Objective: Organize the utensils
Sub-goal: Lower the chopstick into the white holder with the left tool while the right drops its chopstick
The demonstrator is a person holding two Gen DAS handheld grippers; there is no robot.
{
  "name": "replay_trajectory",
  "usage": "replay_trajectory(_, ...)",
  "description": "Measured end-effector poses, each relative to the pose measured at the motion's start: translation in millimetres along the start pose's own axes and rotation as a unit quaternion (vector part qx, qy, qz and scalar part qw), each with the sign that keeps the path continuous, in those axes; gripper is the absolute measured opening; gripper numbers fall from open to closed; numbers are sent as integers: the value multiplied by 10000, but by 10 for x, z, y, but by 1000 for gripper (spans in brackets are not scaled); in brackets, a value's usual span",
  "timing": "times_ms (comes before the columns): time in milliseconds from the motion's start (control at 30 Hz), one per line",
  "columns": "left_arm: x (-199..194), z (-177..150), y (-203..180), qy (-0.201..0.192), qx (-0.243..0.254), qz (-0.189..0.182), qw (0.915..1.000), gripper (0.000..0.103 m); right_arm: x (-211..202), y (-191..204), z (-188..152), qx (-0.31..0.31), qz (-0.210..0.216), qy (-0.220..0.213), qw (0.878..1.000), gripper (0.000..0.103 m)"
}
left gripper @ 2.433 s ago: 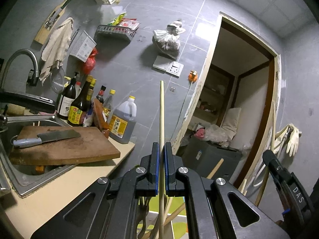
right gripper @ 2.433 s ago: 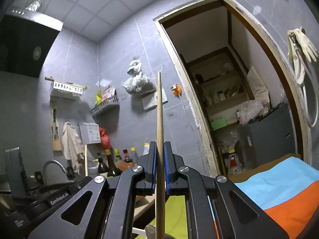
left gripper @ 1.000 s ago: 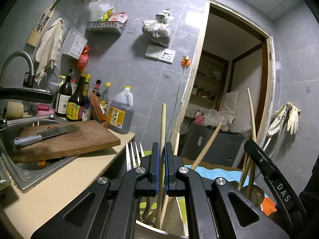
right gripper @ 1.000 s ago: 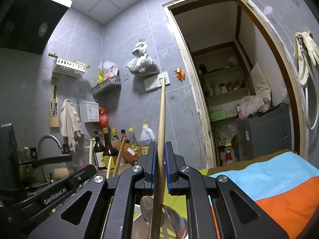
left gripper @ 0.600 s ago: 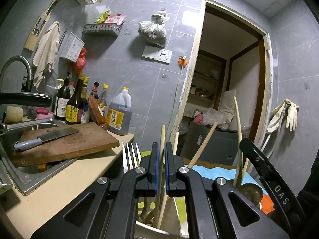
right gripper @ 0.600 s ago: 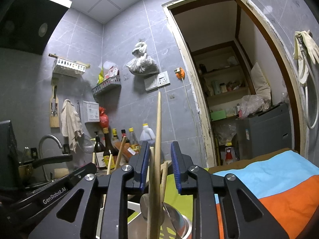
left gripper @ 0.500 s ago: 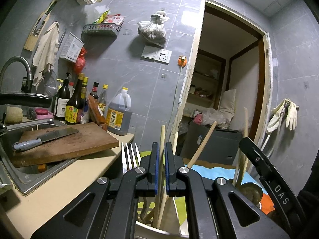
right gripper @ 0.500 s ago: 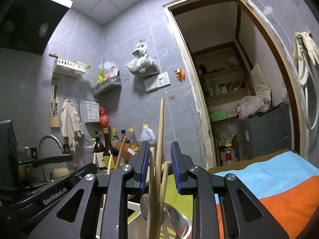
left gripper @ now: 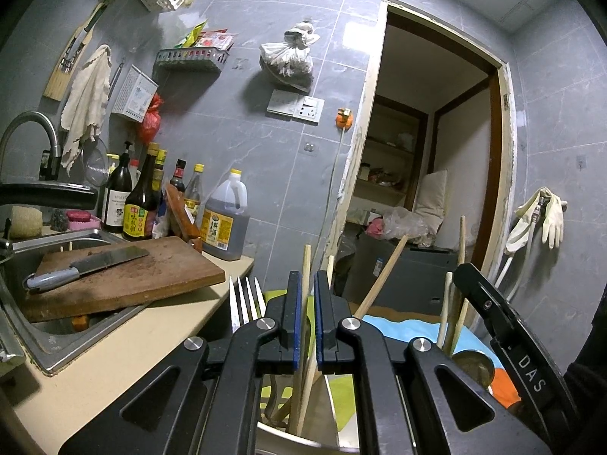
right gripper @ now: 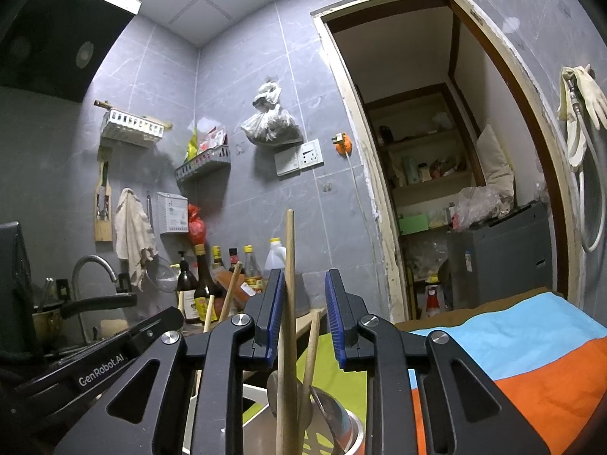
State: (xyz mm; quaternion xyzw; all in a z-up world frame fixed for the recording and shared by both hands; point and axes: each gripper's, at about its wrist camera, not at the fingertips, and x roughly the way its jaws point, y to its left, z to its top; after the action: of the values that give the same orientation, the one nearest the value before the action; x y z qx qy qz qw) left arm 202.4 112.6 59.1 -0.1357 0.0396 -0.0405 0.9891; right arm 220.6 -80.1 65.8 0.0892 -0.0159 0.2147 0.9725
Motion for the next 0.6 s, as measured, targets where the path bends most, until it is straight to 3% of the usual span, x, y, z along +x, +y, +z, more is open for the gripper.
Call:
replay_trajectory(100,4,30,-5,108,-24,-52,9999,5,-9,-5,17,6,0,21,10000,24)
replay_trajectory(333,-5,83,-38,435,-9,-174,9989,24,-23,2,116,-125,85,252,9996,31)
replay_trajectory(600,-129,144,-74,509,153,-43,9986,30,-133,-112,240,-61,9,319,9995,42)
